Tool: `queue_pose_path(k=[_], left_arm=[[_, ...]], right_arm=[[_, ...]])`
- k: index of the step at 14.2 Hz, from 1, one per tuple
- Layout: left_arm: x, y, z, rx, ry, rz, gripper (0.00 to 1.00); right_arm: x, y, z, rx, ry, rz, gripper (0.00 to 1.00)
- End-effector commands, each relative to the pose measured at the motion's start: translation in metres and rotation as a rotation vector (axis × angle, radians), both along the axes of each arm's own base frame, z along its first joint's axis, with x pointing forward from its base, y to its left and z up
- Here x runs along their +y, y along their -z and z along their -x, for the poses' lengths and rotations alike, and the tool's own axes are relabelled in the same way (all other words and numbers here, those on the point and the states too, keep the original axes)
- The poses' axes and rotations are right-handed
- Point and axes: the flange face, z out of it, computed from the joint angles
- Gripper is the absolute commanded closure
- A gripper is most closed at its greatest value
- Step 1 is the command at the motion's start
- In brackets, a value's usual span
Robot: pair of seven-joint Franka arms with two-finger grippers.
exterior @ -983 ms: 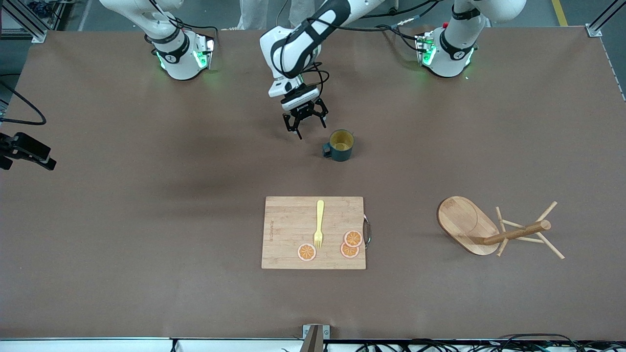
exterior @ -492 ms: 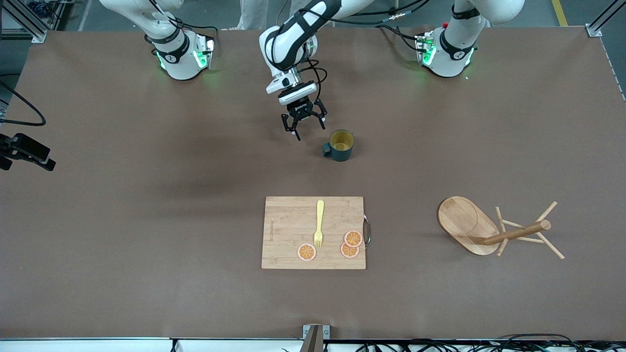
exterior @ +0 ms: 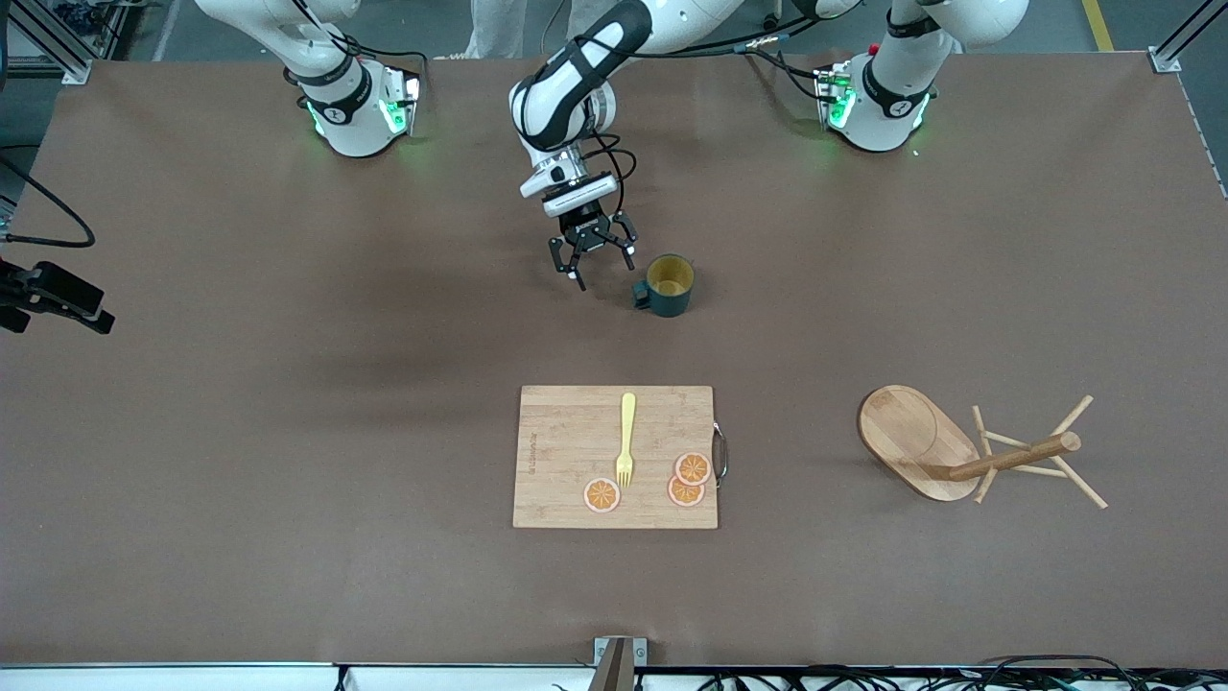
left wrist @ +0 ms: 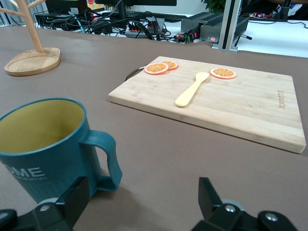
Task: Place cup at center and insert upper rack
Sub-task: 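Close the left gripper on the teal mug handle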
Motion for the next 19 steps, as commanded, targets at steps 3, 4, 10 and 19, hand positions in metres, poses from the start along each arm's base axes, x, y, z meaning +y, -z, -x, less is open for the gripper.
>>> queue_pose_path(k=[3, 4, 10, 19], left_arm=[[-0.001, 0.019, -0.002, -0.024, 0.013, -0.026, 0.07], [-0.001, 0.020, -0.002, -0.023, 0.015, -0.031, 0.07], [0.004, 0.025, -0.007, -0.022, 0.021, -0.048, 0.12], [0.011, 0.028, -0.019, 0.000, 0.045, -0.124, 0.12]], right_arm=[[0.007, -0.005, 0.018, 0.003, -0.027, 0.036, 0.00], [0.006, -0.006, 0.020, -0.002, -0.023, 0.036, 0.00], [0.003, -0.006, 0.017, -0.008, -0.011, 0.023, 0.00], [0.006, -0.008, 0.017, -0.011, -0.017, 0.023, 0.00]])
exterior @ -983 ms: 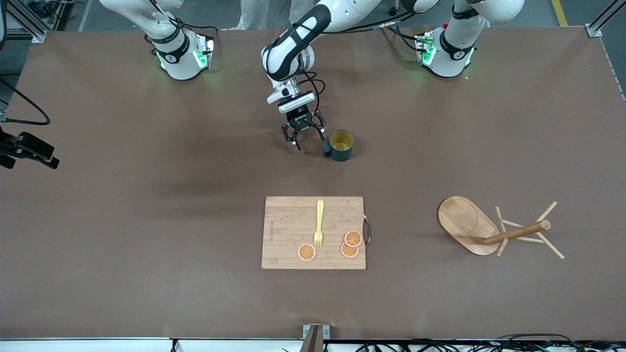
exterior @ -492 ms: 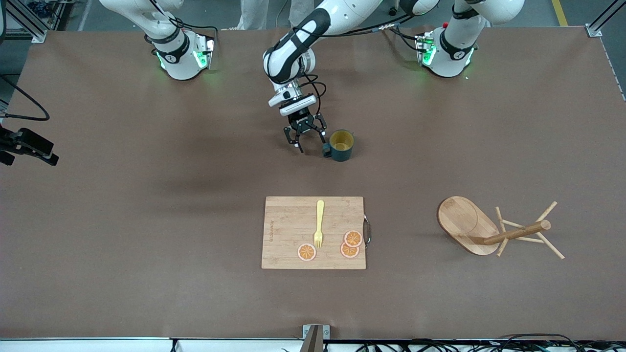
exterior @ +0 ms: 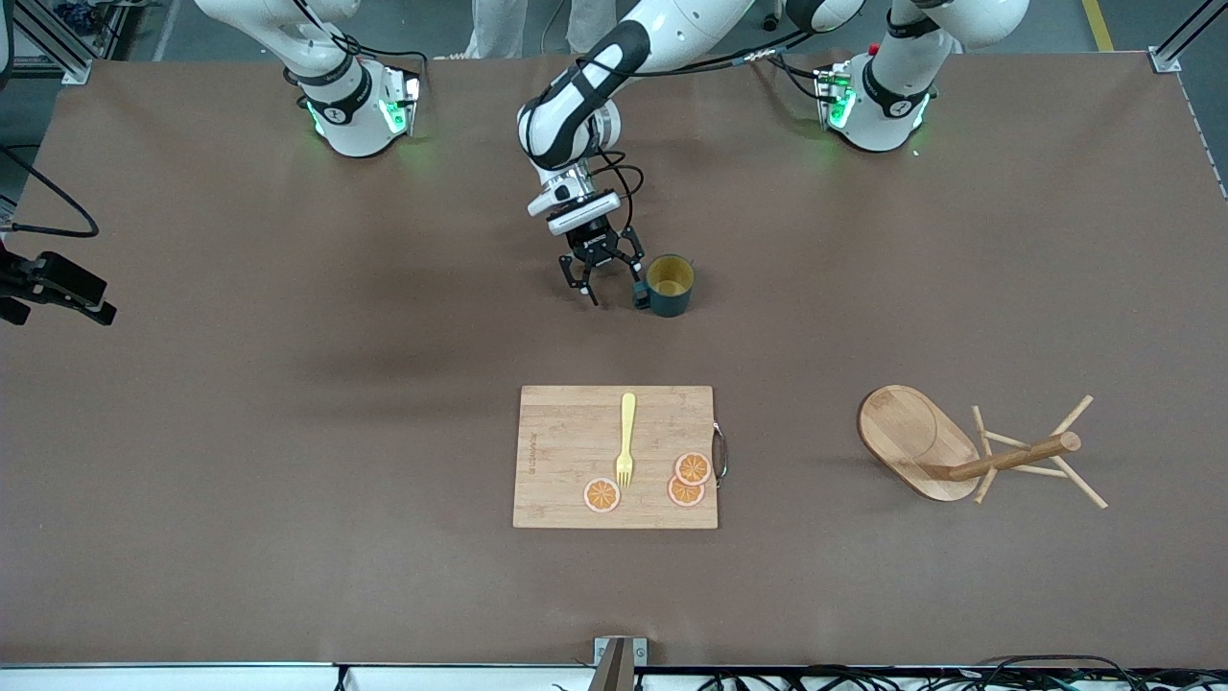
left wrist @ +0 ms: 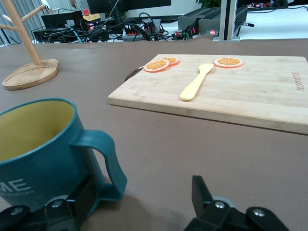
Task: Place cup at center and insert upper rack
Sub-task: 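Close the left gripper on the teal mug handle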
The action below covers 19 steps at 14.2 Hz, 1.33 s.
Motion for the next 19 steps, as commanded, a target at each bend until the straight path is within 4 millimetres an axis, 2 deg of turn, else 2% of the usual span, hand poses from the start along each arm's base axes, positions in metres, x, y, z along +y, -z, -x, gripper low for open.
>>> queue_pose_path(k=[1, 11, 13, 14, 16, 19], left_arm=[[-0.001, 0.001, -0.007, -0.018, 0.012, -0.018, 0.12], [0.004, 0.016, -0.018, -0.016, 0.028, -0.021, 0.12], [0.003, 0.017, -0.021, -0.010, 0.031, -0.012, 0.15], [0.006, 0.017, -0.029, -0.009, 0.022, -0.010, 0.17], [0.005, 0.016, -0.029, -0.003, 0.026, -0.001, 0.28], [0.005, 0.016, -0.031, -0.004, 0.025, 0.001, 0.56]], right_arm=[[0.005, -0.005, 0.009, -0.010, -0.006, 0.009, 0.00], [0.004, -0.005, 0.009, -0.012, -0.005, 0.007, 0.00], [0.003, -0.005, 0.009, -0.013, -0.003, 0.009, 0.00], [0.003, -0.004, 0.008, -0.012, -0.003, 0.009, 0.00], [0.004, -0.004, 0.008, -0.012, -0.005, 0.009, 0.00], [0.004, -0.004, 0.008, -0.013, -0.005, 0.009, 0.00]])
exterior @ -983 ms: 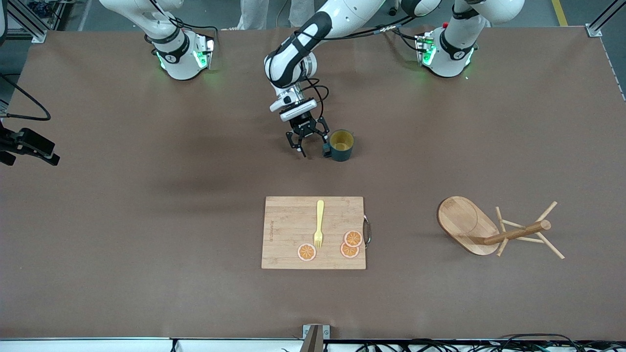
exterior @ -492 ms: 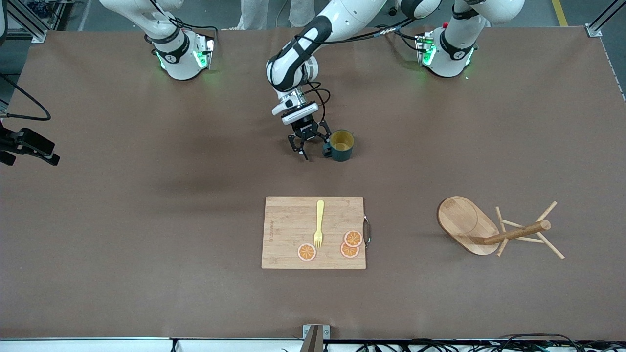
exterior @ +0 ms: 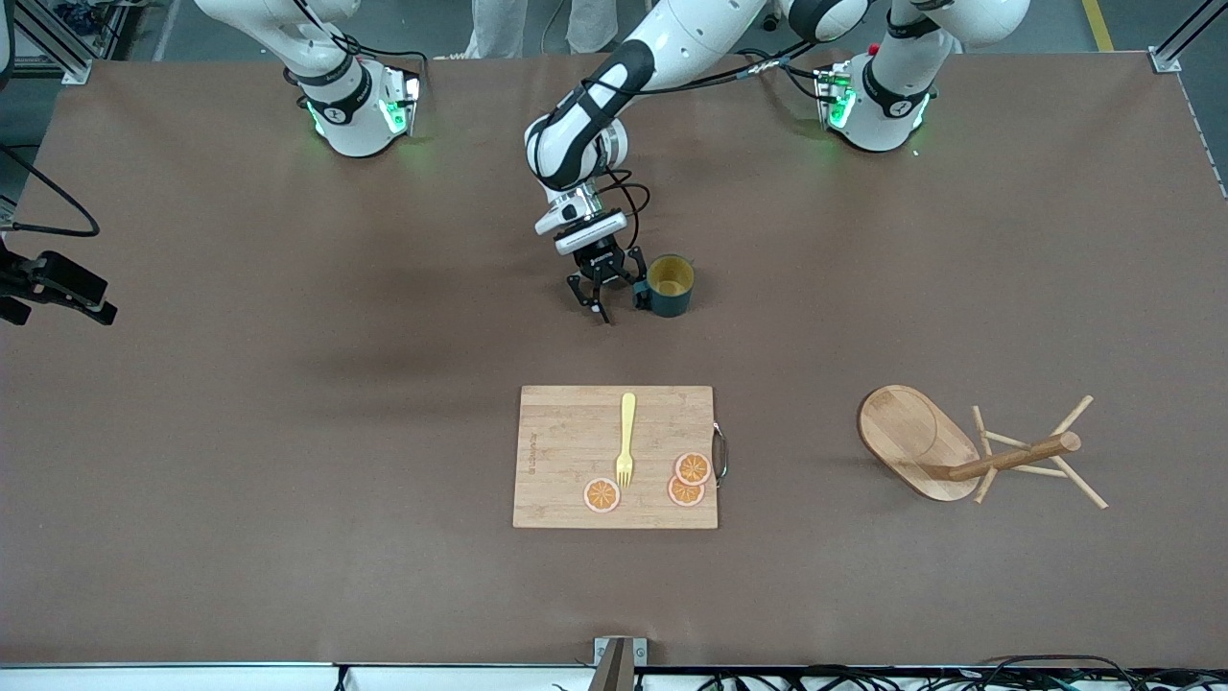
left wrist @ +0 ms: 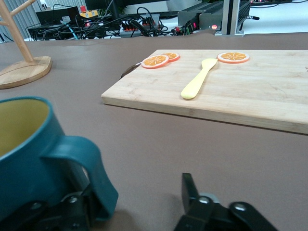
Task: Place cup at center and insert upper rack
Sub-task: 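Close the left gripper on the teal mug handle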
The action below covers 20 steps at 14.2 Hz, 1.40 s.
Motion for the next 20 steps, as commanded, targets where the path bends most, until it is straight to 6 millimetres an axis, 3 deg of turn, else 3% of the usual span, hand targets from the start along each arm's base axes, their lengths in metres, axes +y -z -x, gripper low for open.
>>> queue_pose_path(k=[1, 7, 10, 12, 15, 20], left_arm=[[-0.004, 0.000, -0.005, -0.010, 0.017, 0.004, 0.62], [-0.007, -0.003, -0.009, -0.010, -0.004, 0.081, 0.98], [-0.007, -0.011, -0.018, -0.001, -0.019, 0.110, 1.00], [-0.009, -0.028, -0.025, 0.007, -0.035, 0.128, 1.00], [-0.017, -0.072, -0.034, 0.087, -0.079, 0.162, 1.00], [-0.009, -0.182, -0.070, 0.280, -0.175, 0.243, 1.00]], right_arm=[[0.003, -0.004, 0.008, -0.011, -0.002, 0.009, 0.00], [0.002, -0.004, 0.008, -0.011, -0.001, 0.009, 0.00], [0.002, -0.005, 0.008, -0.013, -0.002, 0.010, 0.00], [0.001, -0.005, 0.008, -0.011, -0.004, 0.013, 0.00], [0.003, -0.004, 0.009, -0.006, -0.012, 0.014, 0.00], [0.003, -0.004, 0.009, -0.003, -0.018, 0.021, 0.00]])
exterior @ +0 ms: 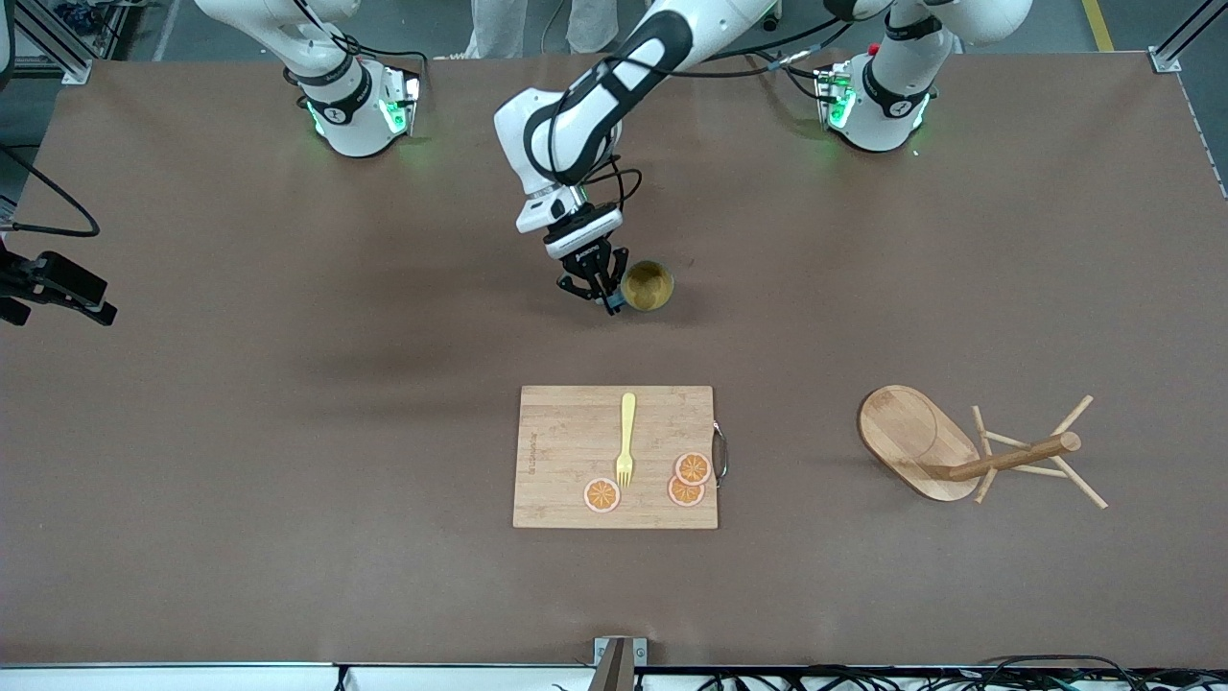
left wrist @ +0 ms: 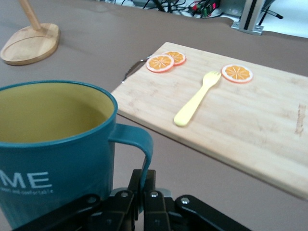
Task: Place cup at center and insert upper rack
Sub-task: 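Close the left gripper on the teal mug handle, then lift the mug with the left gripper and carry it to the mug tree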
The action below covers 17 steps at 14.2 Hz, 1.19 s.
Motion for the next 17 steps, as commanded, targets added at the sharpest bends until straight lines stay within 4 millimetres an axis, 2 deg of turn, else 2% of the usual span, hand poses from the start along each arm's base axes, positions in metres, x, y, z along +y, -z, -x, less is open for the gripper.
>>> queue_pose_path(k=[1, 4, 6, 11, 14, 17], left_arm=[[0.016, -0.068, -0.027, 0.079, -0.032, 0.091, 1.00], [0.043, -0.125, -0.069, 0.174, -0.120, 0.234, 1.00], [0.068, -0.160, -0.096, 0.257, -0.137, 0.304, 1.00], [0.128, -0.226, -0.139, 0.372, -0.237, 0.475, 1.00], [0.176, -0.243, -0.156, 0.437, -0.237, 0.506, 1.00], [0.227, -0.258, -0.187, 0.508, -0.276, 0.606, 1.00]], right_arm=[[0.002, -0.004, 0.009, -0.001, -0.018, 0.022, 0.00], [0.003, -0.004, 0.009, -0.001, -0.018, 0.022, 0.00], [0.004, -0.004, 0.009, 0.001, -0.020, 0.023, 0.00], [0.004, -0.006, 0.009, -0.002, -0.020, 0.023, 0.00], [0.007, -0.006, 0.009, -0.002, -0.025, 0.023, 0.00], [0.010, -0.003, 0.008, 0.005, -0.028, 0.023, 0.00]])
